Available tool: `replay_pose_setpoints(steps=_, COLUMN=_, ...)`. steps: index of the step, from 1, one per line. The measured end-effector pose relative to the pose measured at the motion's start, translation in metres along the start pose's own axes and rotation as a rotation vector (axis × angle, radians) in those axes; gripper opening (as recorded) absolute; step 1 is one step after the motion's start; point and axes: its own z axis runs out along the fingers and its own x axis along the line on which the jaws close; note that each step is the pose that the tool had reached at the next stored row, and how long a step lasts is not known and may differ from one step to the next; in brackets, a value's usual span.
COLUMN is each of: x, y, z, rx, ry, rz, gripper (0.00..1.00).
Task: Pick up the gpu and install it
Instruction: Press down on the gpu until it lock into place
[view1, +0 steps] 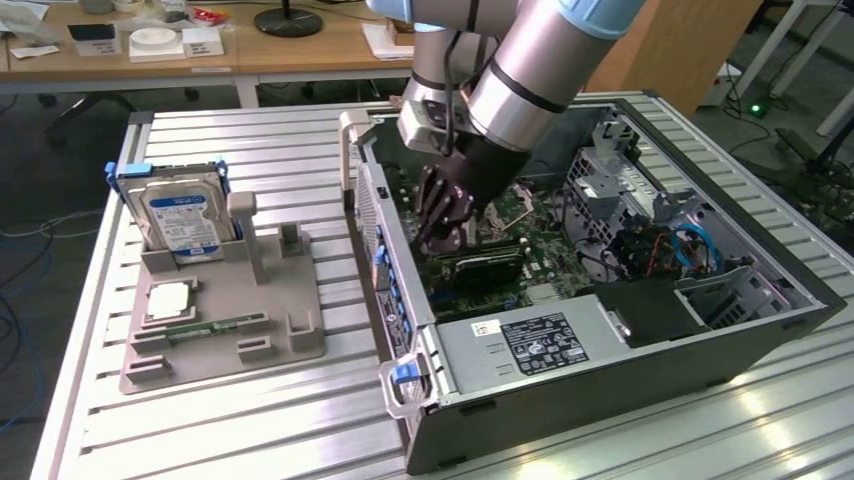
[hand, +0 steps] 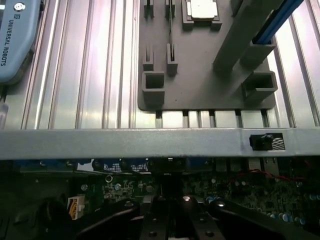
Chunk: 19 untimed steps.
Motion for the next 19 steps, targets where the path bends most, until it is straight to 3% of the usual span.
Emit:
replay_pose_setpoints(steps=2, x=0.000, y=-0.0007, z=0.0019, rx=0.0055, ry=0.0047, rz=-0.013, gripper=0.10)
replay_pose_setpoints(steps=3, x=-0.001, y=-0.0009, z=0.0024, rx=0.0110, ry=0.0073, rz=-0.020, gripper=0.10)
replay_pose_setpoints(steps=4, x=-0.001, y=-0.0010, z=0.0026, rx=0.0223, ry=0.0087, rz=-0.024, gripper=0.10)
replay_pose_setpoints(steps=5, x=-0.002, y=-0.0010, z=0.0027, rx=0.0314, ry=0.0087, rz=-0.025, gripper=0.10)
replay_pose_setpoints(steps=8, x=-0.004, y=-0.0009, z=0.0028, rx=0.0413, ry=0.0087, rz=-0.026, gripper=0.10)
replay_pose_setpoints(steps=10, x=-0.005, y=-0.0009, z=0.0028, rx=0.0532, ry=0.0091, rz=-0.027, gripper=0.10)
replay_pose_setpoints(steps=12, x=-0.006, y=-0.0009, z=0.0029, rx=0.0728, ry=0.0095, rz=-0.029, gripper=0.10)
replay_pose_setpoints(steps=16, x=-0.006, y=0.0000, z=0.0037, rx=0.1313, ry=0.0090, rz=-0.031, gripper=0.10)
replay_pose_setpoints(steps=17, x=-0.007, y=0.0001, z=0.0039, rx=0.1398, ry=0.0087, rz=-0.032, gripper=0.10)
replay_pose_setpoints(steps=19, x=-0.011, y=0.0003, z=0.0040, rx=0.1435, ry=0.0088, rz=-0.032, gripper=0.10)
